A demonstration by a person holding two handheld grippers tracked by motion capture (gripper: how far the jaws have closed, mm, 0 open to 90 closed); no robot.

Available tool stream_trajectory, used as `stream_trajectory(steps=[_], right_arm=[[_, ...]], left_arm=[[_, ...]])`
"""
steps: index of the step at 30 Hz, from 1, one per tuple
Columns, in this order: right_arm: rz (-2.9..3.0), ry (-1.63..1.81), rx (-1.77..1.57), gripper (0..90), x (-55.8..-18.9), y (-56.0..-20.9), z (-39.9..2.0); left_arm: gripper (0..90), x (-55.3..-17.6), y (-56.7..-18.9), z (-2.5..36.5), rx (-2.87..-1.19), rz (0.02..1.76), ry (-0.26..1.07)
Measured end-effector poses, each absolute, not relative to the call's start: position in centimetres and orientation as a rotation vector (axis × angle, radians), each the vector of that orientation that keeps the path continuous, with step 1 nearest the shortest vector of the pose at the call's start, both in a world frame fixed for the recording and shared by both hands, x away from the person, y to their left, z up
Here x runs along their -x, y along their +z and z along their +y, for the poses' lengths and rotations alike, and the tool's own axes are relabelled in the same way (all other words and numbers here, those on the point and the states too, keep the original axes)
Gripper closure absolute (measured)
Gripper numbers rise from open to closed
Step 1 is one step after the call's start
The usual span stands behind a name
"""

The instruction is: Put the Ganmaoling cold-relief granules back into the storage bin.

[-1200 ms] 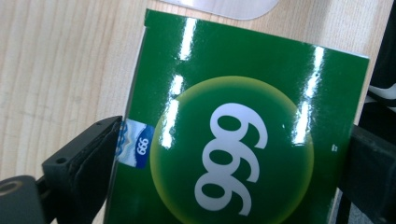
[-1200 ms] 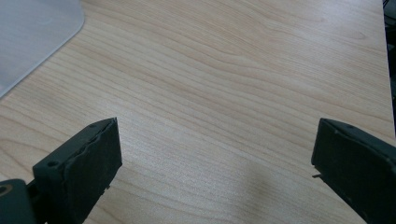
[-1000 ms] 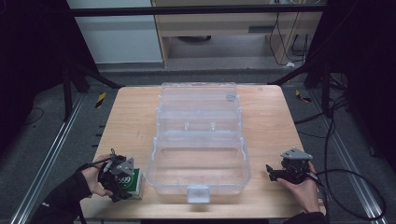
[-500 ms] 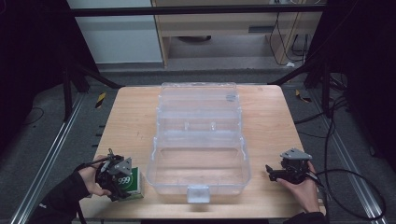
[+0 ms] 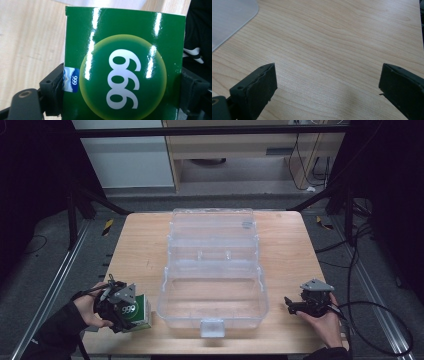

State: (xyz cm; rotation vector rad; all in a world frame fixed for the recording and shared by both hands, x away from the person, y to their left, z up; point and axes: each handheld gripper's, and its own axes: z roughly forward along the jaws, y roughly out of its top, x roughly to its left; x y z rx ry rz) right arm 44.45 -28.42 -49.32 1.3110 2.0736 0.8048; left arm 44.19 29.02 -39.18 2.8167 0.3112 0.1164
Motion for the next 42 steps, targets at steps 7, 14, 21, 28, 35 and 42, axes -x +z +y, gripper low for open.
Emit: stream_trajectory(steps=[7, 14, 21, 28, 35, 42], right_arm=[[2.077, 0.804, -1.311, 2.1, -44.4, -49.3, -28.4], [2.076, 0.805, -1.310, 2.1, -44.4, -49.3, -28.4], [2.076, 0.805, -1.310, 2.1, -44.4, -49.3, -28.4], [2.078, 0.803, -1.310, 2.1, -44.4, -49.3, -28.4], [2.078, 0.805, -1.310, 2.1, -44.4, -49.3, -28.4], [2.080, 0.805, -1.307, 2.1, -44.4, -49.3, -28.4]], left_arm=[[14.2, -44.0, -36.6, 29.1, -2.792, 0.306, 0.158], [14.3, -43.9, -33.5, 28.5, -2.768, 0.290, 0.202], [14.3, -44.1, -31.8, 27.8, -2.739, 0.269, 0.219], [14.4, -44.8, -31.2, 26.6, -2.720, 0.245, 0.228], [14.5, -45.2, -30.9, 25.3, -2.725, 0.210, 0.233], [14.5, -45.5, -30.7, 23.8, -2.725, 0.174, 0.226]])
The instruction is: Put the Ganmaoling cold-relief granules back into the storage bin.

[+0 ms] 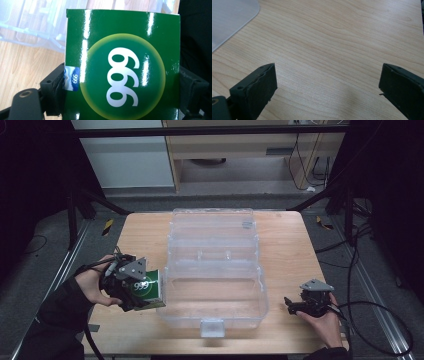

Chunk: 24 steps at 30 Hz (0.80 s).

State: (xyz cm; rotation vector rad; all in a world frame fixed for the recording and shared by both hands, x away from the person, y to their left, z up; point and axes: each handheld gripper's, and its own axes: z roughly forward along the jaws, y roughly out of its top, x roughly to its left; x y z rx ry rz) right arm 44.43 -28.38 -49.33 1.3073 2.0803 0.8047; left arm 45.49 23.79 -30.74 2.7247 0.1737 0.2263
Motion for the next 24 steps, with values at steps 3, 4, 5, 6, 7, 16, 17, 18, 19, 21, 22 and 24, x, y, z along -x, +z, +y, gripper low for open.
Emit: stream_trajectory(steps=[3, 4, 5, 6, 7, 16, 17, 18, 19, 21, 22, 24], right_arm=[[2.082, 0.806, -1.307, 2.1, -44.4, -49.3, -28.4], [2.082, 0.807, -1.308, 2.1, -44.4, -49.4, -28.4], [2.082, 0.807, -1.308, 2.1, -44.4, -49.4, -28.4], [2.083, 0.807, -1.307, 2.1, -44.4, -49.4, -28.4], [2.083, 0.808, -1.308, 2.1, -44.4, -49.4, -28.4], [2.084, 0.813, -1.309, 2.1, -44.4, -49.4, -28.4], [2.084, 0.813, -1.309, 2.1, -44.4, -49.4, -28.4], [2.085, 0.812, -1.310, 2.1, -44.4, -49.4, -28.4], [2.084, 0.812, -1.310, 2.1, -44.4, -49.4, -28.4], [2.085, 0.811, -1.310, 2.1, -44.4, -49.4, -28.4], [2.085, 0.811, -1.310, 2.1, -44.4, -49.4, -28.4], [2.085, 0.813, -1.309, 2.1, -44.4, -49.4, -28.4]], left_arm=[[14.6, -45.7, -30.7, 23.1, -2.725, 0.150, 0.226], [14.5, -45.8, -30.7, 22.5, -2.720, 0.133, 0.225], [14.5, -45.8, -30.7, 22.5, -2.720, 0.133, 0.225], [14.6, -45.9, -30.7, 21.9, -2.720, 0.116, 0.224], [14.6, -46.0, -30.7, 21.7, -2.722, 0.105, 0.225], [14.6, -46.4, -31.1, 19.4, -2.719, 0.064, 0.201], [14.6, -46.3, -31.1, 19.2, -2.733, 0.092, 0.186], [14.6, -46.3, -31.1, 19.2, -2.733, 0.092, 0.186], [14.6, -46.7, -31.3, 18.7, -2.720, 0.048, 0.198], [14.6, -46.8, -31.4, 18.4, -2.721, 0.039, 0.196], [14.7, -46.8, -31.4, 18.4, -2.721, 0.039, 0.196], [14.6, -46.9, -31.6, 17.9, -2.722, 0.023, 0.193]])
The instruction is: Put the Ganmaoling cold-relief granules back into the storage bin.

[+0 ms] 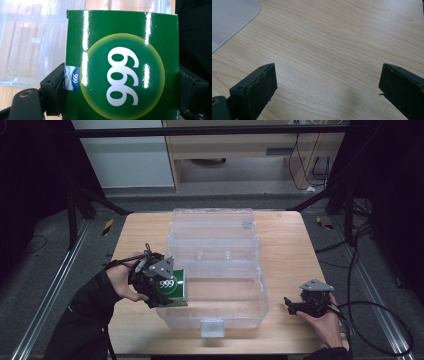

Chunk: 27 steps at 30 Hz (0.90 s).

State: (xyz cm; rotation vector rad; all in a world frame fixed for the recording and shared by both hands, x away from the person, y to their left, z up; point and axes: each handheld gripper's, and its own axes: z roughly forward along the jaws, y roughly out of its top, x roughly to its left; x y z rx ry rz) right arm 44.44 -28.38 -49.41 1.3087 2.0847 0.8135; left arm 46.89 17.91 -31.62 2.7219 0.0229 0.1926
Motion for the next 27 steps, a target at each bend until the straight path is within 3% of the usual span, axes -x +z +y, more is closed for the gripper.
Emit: stream_trajectory(steps=[27], right_arm=[[2.101, 0.799, -1.301, 2.1, -44.5, -49.6, -28.2]], left_arm=[[14.7, -47.9, -35.7, 16.8, -2.745, 0.022, 0.119]])
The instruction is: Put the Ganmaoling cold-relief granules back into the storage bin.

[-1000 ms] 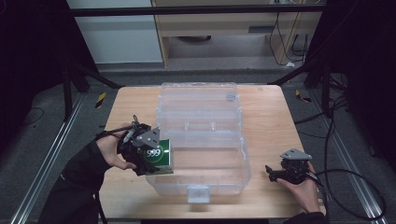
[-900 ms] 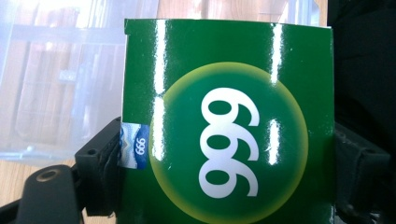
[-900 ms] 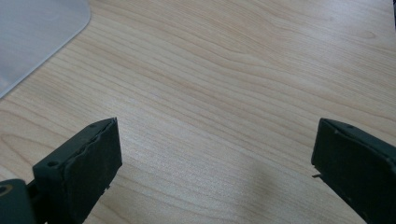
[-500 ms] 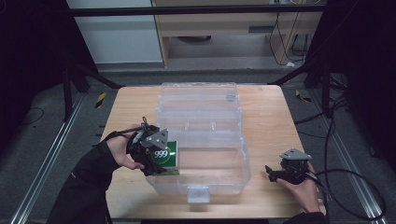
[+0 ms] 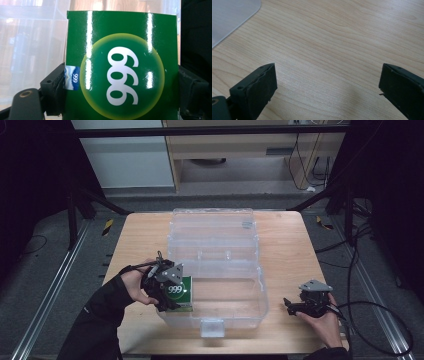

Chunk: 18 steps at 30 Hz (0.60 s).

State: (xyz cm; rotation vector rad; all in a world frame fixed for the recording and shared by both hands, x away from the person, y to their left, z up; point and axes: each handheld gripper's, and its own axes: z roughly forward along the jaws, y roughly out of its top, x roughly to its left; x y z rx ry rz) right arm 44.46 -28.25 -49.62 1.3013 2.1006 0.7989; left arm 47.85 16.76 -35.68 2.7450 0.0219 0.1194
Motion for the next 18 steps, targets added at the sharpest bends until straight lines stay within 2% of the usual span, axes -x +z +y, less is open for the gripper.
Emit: stream_trajectory(steps=[18], right_arm=[[2.107, 0.791, -1.298, 2.0, -44.5, -49.7, -28.2]], left_arm=[[14.5, -48.1, -38.7, 16.8, -2.762, 0.056, 0.080]])
